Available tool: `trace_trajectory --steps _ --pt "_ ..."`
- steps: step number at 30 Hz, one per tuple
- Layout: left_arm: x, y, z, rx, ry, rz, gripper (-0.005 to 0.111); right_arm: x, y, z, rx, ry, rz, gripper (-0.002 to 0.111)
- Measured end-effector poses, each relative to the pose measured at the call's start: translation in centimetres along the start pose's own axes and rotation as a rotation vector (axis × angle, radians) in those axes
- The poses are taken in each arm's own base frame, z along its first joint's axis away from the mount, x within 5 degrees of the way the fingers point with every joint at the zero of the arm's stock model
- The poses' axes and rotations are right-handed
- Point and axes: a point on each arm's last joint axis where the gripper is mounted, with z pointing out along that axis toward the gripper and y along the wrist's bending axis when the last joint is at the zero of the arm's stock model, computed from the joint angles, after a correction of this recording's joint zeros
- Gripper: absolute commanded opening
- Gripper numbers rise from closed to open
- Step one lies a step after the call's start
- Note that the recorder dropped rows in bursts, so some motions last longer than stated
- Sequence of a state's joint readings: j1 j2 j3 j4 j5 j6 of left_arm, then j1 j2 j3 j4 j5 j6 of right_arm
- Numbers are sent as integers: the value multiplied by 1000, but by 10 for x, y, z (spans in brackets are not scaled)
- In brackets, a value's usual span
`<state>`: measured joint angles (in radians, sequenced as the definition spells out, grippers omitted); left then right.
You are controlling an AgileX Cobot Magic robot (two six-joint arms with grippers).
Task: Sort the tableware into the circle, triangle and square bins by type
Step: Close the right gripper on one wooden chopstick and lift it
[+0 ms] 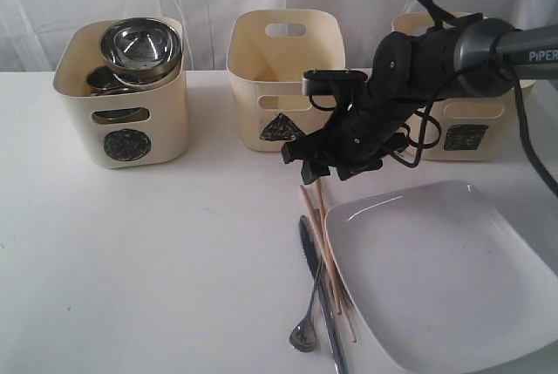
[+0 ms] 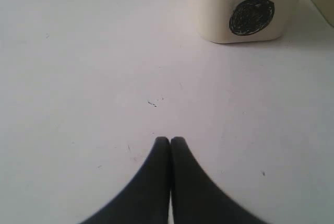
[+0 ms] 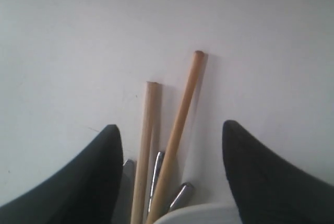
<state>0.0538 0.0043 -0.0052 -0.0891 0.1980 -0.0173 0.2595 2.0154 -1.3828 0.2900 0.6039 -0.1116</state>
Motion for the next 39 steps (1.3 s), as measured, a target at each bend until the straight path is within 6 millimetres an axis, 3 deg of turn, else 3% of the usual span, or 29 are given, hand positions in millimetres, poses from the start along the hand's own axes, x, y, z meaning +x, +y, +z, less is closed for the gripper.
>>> trace_trajectory --steps 18,24,32,39 --pt "0 0 0 0 0 0 0 -2 0 1 3 -26 29 54" --pt "0 0 0 0 0 0 0 7 -5 23 9 46 42 54" --pt "0 0 0 0 0 0 0 5 -5 24 12 25 46 54" --pt "0 0 0 0 0 0 0 7 -6 28 15 30 47 45"
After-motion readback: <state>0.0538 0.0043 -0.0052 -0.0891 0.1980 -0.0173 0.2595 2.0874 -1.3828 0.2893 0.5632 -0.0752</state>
